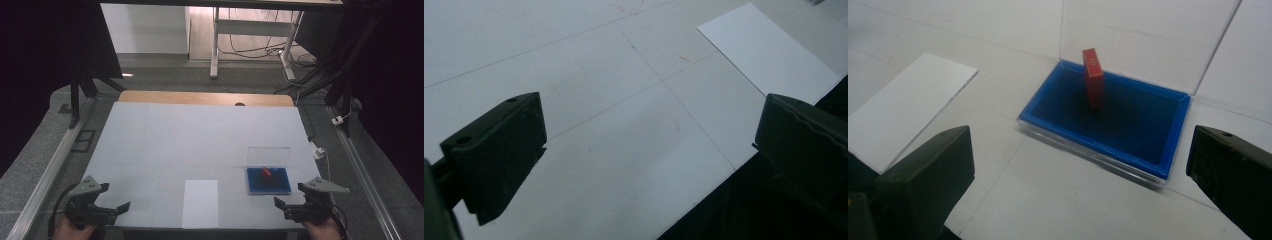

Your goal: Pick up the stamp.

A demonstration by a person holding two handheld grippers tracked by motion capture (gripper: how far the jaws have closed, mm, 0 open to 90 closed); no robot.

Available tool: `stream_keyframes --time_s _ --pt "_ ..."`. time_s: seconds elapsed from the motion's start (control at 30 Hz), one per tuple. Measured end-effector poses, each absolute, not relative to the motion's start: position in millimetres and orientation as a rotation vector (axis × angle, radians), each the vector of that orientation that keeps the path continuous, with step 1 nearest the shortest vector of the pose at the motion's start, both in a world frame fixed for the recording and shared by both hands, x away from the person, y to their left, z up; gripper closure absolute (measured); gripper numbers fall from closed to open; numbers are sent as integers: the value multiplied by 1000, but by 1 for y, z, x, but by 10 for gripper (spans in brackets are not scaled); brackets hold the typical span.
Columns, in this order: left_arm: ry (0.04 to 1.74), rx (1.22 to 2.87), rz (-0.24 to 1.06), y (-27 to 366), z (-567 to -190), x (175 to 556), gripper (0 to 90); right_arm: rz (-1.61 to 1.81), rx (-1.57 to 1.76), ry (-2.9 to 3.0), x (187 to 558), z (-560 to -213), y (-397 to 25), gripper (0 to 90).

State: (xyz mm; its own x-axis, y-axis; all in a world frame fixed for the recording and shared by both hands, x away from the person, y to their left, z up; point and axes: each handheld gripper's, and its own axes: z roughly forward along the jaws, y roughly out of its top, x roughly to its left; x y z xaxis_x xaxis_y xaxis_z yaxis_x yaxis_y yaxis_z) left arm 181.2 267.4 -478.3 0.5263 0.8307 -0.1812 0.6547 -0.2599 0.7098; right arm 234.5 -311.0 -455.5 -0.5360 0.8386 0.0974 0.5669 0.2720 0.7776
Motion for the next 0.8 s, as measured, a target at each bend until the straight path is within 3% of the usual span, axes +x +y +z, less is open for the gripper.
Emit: stream_keyframes --time_s 0.27,0.8 --pt "1203 2042 326 263 -478 178 5 1133 1274 2239 236 -456 -309 0" --pt "1188 2037 267 266 -479 180 0 1126 1229 2263 235 -455 -307 0"
